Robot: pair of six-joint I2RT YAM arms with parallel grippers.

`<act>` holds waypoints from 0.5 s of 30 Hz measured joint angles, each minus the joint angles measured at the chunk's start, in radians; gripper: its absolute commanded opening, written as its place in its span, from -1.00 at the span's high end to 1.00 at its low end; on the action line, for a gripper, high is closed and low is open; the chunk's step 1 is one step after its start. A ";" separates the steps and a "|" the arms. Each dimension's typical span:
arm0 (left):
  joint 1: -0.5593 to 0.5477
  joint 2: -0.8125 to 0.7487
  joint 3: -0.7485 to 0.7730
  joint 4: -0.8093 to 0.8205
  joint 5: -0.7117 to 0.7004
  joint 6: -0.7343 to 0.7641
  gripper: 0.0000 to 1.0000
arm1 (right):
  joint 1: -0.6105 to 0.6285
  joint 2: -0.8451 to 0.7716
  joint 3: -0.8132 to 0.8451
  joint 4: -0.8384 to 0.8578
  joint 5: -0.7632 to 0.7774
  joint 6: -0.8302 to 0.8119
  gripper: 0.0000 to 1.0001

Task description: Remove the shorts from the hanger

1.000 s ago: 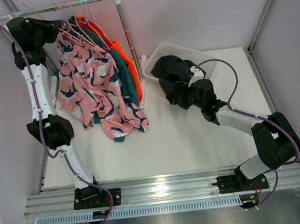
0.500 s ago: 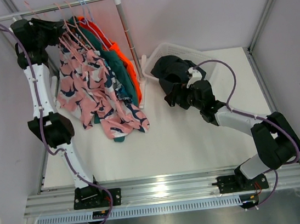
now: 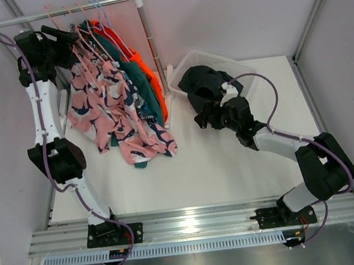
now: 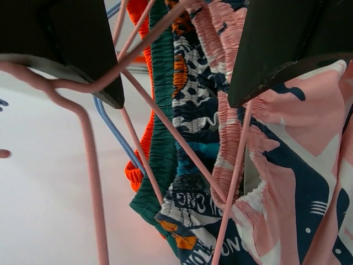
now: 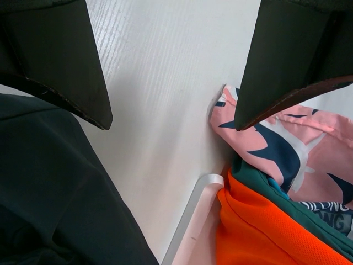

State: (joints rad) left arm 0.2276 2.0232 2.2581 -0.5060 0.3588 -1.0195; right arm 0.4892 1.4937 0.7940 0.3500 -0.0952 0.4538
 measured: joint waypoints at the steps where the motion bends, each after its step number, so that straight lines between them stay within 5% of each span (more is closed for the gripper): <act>1: 0.002 -0.013 -0.005 -0.011 -0.002 0.003 -0.65 | 0.000 -0.002 -0.003 -0.001 0.000 0.000 -0.99; 4: 0.007 -0.042 -0.005 -0.031 -0.002 0.012 -0.56 | 0.000 -0.021 -0.013 -0.005 0.000 -0.001 -0.99; 6: 0.009 -0.060 -0.005 -0.042 -0.002 0.019 -0.02 | 0.000 -0.042 -0.018 -0.008 0.000 -0.001 -0.99; 7: 0.010 -0.069 -0.005 -0.048 -0.003 0.030 0.52 | 0.000 -0.052 -0.022 -0.008 0.000 -0.001 -0.99; 15: 0.008 -0.108 -0.027 -0.082 -0.008 0.056 1.00 | 0.000 -0.119 -0.050 -0.017 0.000 0.000 -0.99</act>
State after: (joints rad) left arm 0.2359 1.9148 2.2307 -0.5877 0.3508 -0.9638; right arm 0.4892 1.3746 0.7441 0.3332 -0.0952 0.4534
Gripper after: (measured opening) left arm 0.062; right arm 0.993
